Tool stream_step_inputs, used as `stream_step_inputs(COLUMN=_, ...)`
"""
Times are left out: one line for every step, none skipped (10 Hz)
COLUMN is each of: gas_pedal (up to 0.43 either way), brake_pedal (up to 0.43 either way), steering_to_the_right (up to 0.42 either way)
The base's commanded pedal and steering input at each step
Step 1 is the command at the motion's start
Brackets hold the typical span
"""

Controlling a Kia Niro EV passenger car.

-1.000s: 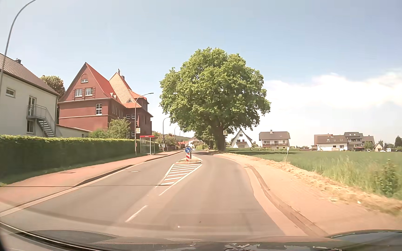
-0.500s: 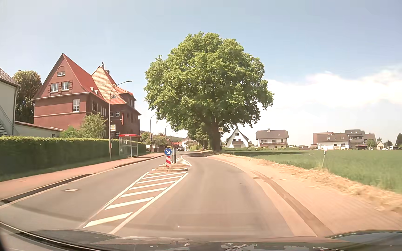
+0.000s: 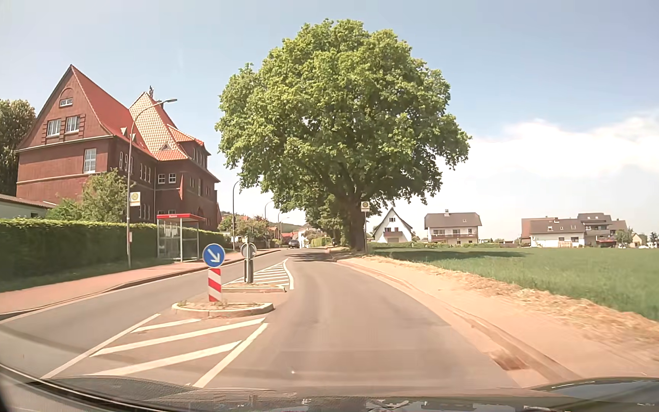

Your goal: Follow the waypoints while adhering to traffic rules and regulations

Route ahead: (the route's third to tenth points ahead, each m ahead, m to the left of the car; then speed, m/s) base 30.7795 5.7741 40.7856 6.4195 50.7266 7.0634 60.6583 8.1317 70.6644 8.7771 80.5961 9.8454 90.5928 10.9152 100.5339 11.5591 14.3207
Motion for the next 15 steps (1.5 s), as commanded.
stream_step_inputs(gas_pedal=0.177, brake_pedal=0.000, steering_to_the_right=-0.026)
stream_step_inputs(gas_pedal=0.177, brake_pedal=0.000, steering_to_the_right=-0.031)
stream_step_inputs(gas_pedal=0.177, brake_pedal=0.000, steering_to_the_right=-0.033)
stream_step_inputs(gas_pedal=0.189, brake_pedal=0.000, steering_to_the_right=-0.033)
stream_step_inputs(gas_pedal=0.189, brake_pedal=0.000, steering_to_the_right=-0.036)
stream_step_inputs(gas_pedal=0.189, brake_pedal=0.000, steering_to_the_right=-0.040)
stream_step_inputs(gas_pedal=0.197, brake_pedal=0.000, steering_to_the_right=-0.043)
stream_step_inputs(gas_pedal=0.197, brake_pedal=0.000, steering_to_the_right=-0.043)
stream_step_inputs(gas_pedal=0.197, brake_pedal=0.000, steering_to_the_right=-0.043)
stream_step_inputs(gas_pedal=0.197, brake_pedal=0.000, steering_to_the_right=-0.043)
stream_step_inputs(gas_pedal=0.197, brake_pedal=0.000, steering_to_the_right=-0.043)
stream_step_inputs(gas_pedal=0.197, brake_pedal=0.000, steering_to_the_right=-0.039)
stream_step_inputs(gas_pedal=0.197, brake_pedal=0.000, steering_to_the_right=-0.032)
stream_step_inputs(gas_pedal=0.197, brake_pedal=0.000, steering_to_the_right=-0.023)
stream_step_inputs(gas_pedal=0.209, brake_pedal=0.000, steering_to_the_right=-0.007)
